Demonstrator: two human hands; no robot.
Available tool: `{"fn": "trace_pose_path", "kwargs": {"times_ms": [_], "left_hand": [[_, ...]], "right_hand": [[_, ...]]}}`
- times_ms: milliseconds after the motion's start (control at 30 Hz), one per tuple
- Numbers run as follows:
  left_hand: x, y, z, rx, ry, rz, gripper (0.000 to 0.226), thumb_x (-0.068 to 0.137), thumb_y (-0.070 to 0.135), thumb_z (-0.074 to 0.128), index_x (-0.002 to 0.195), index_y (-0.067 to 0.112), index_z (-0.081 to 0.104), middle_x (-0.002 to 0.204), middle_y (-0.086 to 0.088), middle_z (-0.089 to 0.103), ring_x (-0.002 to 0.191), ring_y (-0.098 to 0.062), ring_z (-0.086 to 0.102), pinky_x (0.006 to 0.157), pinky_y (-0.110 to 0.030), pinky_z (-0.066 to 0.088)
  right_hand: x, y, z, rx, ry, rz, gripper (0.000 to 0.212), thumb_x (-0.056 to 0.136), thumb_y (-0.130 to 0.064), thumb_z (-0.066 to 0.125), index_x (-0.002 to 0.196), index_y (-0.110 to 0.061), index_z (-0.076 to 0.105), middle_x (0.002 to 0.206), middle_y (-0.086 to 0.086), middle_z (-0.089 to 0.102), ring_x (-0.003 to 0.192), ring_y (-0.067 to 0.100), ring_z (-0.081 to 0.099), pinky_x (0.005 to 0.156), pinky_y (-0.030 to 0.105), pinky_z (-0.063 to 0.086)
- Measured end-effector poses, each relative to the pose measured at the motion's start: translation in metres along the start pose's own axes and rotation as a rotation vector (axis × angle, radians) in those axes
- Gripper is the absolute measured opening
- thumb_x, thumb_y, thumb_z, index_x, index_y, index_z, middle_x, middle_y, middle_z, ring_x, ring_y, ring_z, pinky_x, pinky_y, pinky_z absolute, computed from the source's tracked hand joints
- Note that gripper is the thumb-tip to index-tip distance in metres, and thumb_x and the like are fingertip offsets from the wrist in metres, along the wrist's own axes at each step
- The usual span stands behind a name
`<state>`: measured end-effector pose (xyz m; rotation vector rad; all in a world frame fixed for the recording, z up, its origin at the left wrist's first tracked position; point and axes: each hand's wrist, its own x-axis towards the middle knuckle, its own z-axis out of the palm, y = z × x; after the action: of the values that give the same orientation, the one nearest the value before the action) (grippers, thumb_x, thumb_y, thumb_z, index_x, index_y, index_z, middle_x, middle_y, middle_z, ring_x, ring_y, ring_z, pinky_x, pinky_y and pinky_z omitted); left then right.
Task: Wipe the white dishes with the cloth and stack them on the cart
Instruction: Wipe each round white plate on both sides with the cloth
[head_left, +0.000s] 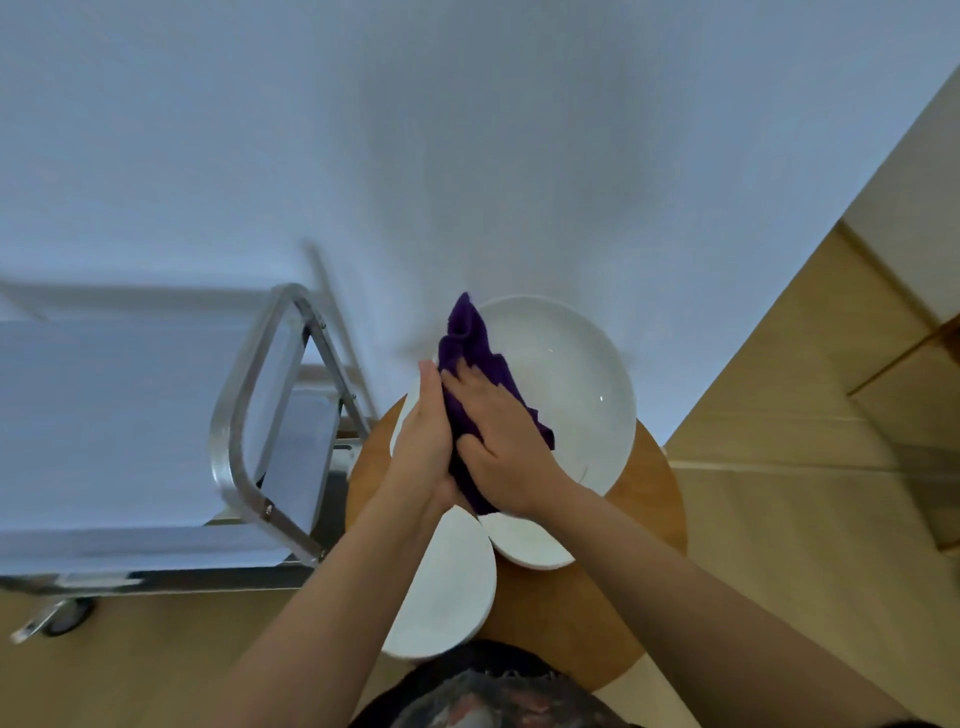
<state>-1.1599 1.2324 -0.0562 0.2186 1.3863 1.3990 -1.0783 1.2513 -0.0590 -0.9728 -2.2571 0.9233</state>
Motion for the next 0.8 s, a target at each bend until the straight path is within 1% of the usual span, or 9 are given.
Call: {"fn": "trace_pose_path", "kwargs": {"times_ms": [167,233,300,400,500,567,633,700,800], "left_hand": [[0.007,0.012,-0.009,-0.063,0.061,-0.084,0.067,0.069,0.078,0.056,0.096,0.018,0.068,0.081,-0.006,0.076,0.082,-0.030,0.072,0.069,-0.049,0.058],[0.007,0.014,-0.010,-0.073,0.051,-0.117,0.068,0.067,0.079,0.057,0.096,0.017,0.066,0.078,-0.008,0.075,0.081,-0.031,0.071,0.068,-0.050,0.058],[0.009,0.014,-0.013,-0.082,0.010,-0.130,0.070,0.066,0.080,0.055,0.099,0.018,0.061,0.081,-0.010,0.075,0.079,-0.035,0.071,0.063,-0.051,0.058],[0.006,0.019,-0.018,-0.046,0.018,-0.082,0.057,0.073,0.077,0.052,0.089,0.022,0.056,0.064,0.000,0.073,0.056,-0.022,0.070,0.044,-0.036,0.054],[0.004,0.013,-0.018,-0.039,-0.016,-0.110,0.061,0.070,0.079,0.052,0.096,0.024,0.059,0.089,-0.005,0.076,0.078,-0.031,0.073,0.073,-0.053,0.057],[0.000,0.009,-0.016,0.000,0.011,-0.093,0.059,0.071,0.078,0.052,0.096,0.025,0.059,0.087,-0.004,0.076,0.085,-0.034,0.071,0.081,-0.061,0.052],[-0.002,0.009,-0.011,0.031,0.006,-0.086,0.057,0.075,0.077,0.050,0.097,0.026,0.060,0.084,-0.004,0.076,0.085,-0.034,0.070,0.076,-0.059,0.055],[-0.005,0.012,-0.006,0.064,-0.060,-0.080,0.060,0.079,0.076,0.044,0.100,0.023,0.064,0.082,-0.006,0.075,0.082,-0.032,0.072,0.064,-0.047,0.059],[-0.011,0.014,-0.005,0.110,-0.126,-0.071,0.066,0.081,0.075,0.043,0.098,0.017,0.070,0.087,-0.010,0.075,0.078,-0.027,0.073,0.061,-0.037,0.058]], "right_hand": [[-0.024,0.003,-0.010,0.037,-0.121,-0.062,0.056,0.077,-0.011,0.040,0.131,-0.015,0.055,0.138,-0.001,0.051,0.126,0.000,0.037,0.101,-0.001,0.014],[-0.035,0.010,-0.018,-0.020,-0.155,-0.040,0.053,0.077,-0.017,0.039,0.125,-0.019,0.061,0.132,-0.007,0.056,0.121,0.000,0.043,0.095,-0.003,0.019],[-0.049,0.019,-0.029,-0.077,-0.178,0.007,0.050,0.077,-0.022,0.037,0.118,-0.021,0.065,0.123,-0.011,0.062,0.112,0.002,0.051,0.093,0.005,0.032],[-0.058,0.034,-0.048,-0.232,-0.181,0.113,0.044,0.073,-0.030,0.032,0.091,-0.018,0.071,0.088,-0.001,0.071,0.080,0.015,0.060,0.073,0.031,0.047],[-0.047,0.035,-0.064,-0.129,0.042,0.271,0.021,0.068,-0.027,0.033,0.056,-0.021,0.048,0.055,-0.003,0.049,0.057,0.015,0.044,0.056,0.026,0.035],[-0.037,0.025,-0.066,0.143,0.374,0.377,0.018,0.072,-0.029,0.036,0.064,-0.023,0.052,0.059,-0.005,0.053,0.062,0.015,0.051,0.058,0.028,0.041],[-0.034,0.010,-0.057,0.325,0.429,0.362,0.021,0.081,-0.034,0.039,0.094,-0.036,0.055,0.080,-0.015,0.061,0.078,0.005,0.060,0.064,0.017,0.048],[-0.037,-0.005,-0.039,0.415,0.144,0.231,0.046,0.084,-0.036,0.043,0.129,-0.040,0.035,0.113,-0.020,0.052,0.102,-0.006,0.051,0.082,0.009,0.043],[-0.041,-0.010,-0.023,0.056,-0.198,0.029,0.077,0.078,-0.036,0.047,0.145,-0.041,0.008,0.143,-0.008,0.030,0.127,0.004,0.032,0.108,0.022,0.028]]}}
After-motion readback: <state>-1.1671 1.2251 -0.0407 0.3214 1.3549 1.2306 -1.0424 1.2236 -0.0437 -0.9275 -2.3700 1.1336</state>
